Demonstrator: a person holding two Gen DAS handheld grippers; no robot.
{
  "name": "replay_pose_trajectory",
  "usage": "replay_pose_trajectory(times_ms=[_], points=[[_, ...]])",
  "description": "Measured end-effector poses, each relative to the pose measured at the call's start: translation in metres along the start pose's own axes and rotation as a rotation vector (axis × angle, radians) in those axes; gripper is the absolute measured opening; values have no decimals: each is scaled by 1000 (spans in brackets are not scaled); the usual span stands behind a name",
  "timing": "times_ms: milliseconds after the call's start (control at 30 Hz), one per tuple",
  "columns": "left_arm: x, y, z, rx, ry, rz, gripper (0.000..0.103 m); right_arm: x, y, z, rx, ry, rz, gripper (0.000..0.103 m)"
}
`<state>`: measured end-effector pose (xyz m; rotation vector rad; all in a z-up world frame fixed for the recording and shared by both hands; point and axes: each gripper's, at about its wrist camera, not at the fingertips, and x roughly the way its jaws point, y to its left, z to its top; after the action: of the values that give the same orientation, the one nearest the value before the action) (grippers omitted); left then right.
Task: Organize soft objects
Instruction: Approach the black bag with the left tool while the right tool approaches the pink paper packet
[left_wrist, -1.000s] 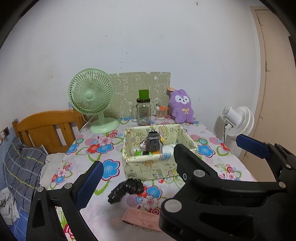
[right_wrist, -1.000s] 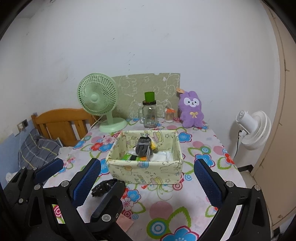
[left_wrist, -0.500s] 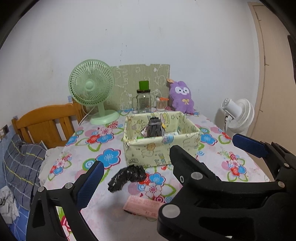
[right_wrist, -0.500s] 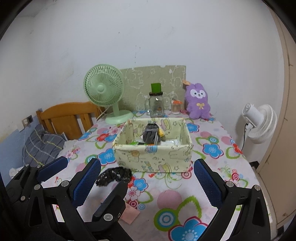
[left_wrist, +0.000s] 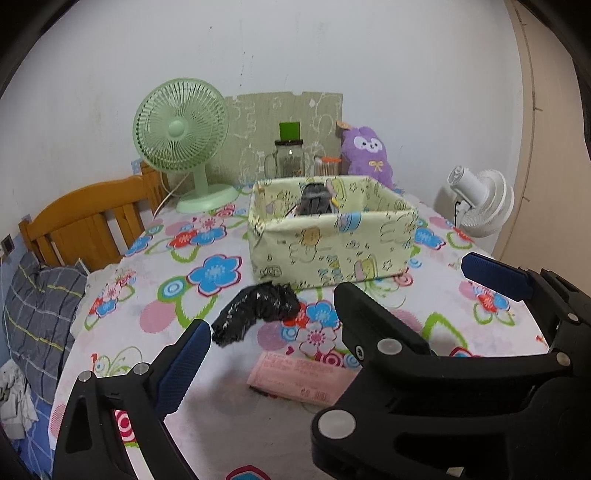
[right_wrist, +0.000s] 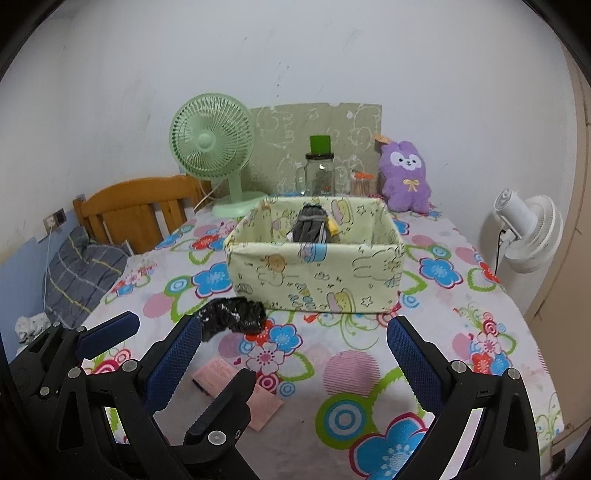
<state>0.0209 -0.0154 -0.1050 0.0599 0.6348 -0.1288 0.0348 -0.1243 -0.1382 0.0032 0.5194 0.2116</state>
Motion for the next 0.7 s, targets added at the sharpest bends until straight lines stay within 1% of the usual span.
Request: replay_pose_trajectory(times_ms=[233, 400, 700], points=[[16, 10, -16, -19, 59, 2, 95, 22, 7, -15, -17, 57, 30, 101], [24, 18, -24, -33, 105, 36, 93, 39, 14, -23, -22, 110, 53, 98], [35, 34, -40, -78, 161, 67, 87, 59, 31, -34, -69, 174, 99, 98]])
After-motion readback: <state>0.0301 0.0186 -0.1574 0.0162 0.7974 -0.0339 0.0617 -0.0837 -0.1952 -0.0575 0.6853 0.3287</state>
